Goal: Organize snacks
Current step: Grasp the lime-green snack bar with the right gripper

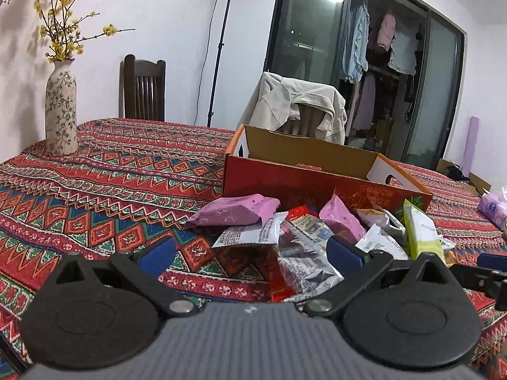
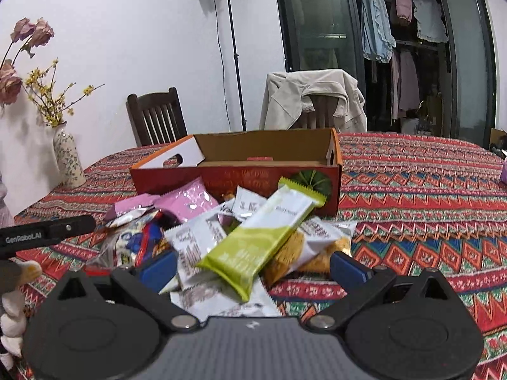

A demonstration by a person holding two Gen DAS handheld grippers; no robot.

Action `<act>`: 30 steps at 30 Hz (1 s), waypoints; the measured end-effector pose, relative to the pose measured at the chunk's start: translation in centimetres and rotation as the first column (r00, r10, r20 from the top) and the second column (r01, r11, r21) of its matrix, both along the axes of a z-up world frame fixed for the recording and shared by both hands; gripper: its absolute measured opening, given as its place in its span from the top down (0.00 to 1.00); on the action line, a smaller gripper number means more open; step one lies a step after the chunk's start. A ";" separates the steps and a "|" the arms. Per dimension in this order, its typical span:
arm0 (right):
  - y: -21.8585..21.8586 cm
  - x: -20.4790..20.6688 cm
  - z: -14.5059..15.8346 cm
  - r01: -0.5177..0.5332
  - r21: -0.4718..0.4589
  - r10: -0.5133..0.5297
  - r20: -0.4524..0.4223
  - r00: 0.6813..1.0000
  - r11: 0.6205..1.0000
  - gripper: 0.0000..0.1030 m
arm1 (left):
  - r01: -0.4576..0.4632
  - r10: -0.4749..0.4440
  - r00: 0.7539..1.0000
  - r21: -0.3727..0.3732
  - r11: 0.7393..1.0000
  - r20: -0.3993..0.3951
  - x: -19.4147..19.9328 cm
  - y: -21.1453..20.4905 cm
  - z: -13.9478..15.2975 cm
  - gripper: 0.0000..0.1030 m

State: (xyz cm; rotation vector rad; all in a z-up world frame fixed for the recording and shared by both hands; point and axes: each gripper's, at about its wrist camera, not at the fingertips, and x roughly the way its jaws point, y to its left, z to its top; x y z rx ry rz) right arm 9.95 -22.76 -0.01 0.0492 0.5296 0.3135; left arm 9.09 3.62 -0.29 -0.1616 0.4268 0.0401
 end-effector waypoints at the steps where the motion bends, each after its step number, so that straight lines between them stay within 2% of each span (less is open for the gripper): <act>1: 0.0 0.0 -0.2 -0.001 -0.001 0.001 -0.005 1.000 1.000 0.00 | 0.000 0.000 1.000 0.004 1.000 0.007 -0.1 0.0 -0.1 0.00; 8: 0.3 0.7 -0.5 0.021 -0.006 -0.021 -0.011 1.000 1.000 0.00 | 0.000 0.000 0.999 0.012 1.000 0.033 0.0 -0.2 -0.6 0.00; 12: 1.0 2.5 0.1 0.060 -0.022 -0.061 -0.016 0.998 0.998 0.00 | 0.003 -0.003 0.999 -0.001 1.000 0.032 0.0 0.0 -0.7 0.00; 15: 1.7 4.4 0.5 0.091 -0.026 -0.092 -0.030 0.995 0.995 0.06 | 0.006 -0.005 0.999 -0.016 1.000 0.033 -0.1 0.2 -0.8 0.00; 18: 2.5 6.2 0.4 0.113 -0.044 -0.115 -0.047 0.992 0.993 0.15 | 0.004 -0.003 1.000 -0.039 0.999 0.018 0.2 0.5 -0.9 0.00; 22: 3.3 7.5 -0.6 0.140 -0.081 -0.146 -0.073 0.987 0.987 0.33 | 0.004 -0.004 1.000 -0.053 0.999 0.003 0.4 0.8 -1.0 0.00; 24: 3.3 7.3 -1.0 0.144 -0.106 -0.151 -0.063 0.987 0.984 0.38 | 0.007 -0.007 1.000 -0.057 0.998 0.003 0.4 0.8 -1.1 0.00; 28: 2.6 6.6 -1.3 0.127 -0.111 -0.133 -0.049 0.990 0.986 0.59 | 0.007 -0.007 1.000 -0.060 0.998 -0.004 0.5 0.8 -1.1 0.00; 30: 2.0 6.0 -1.4 0.124 -0.111 -0.129 -0.038 0.991 0.986 0.62 | 0.004 -0.005 1.000 -0.063 0.998 -0.006 0.6 0.9 -1.1 0.00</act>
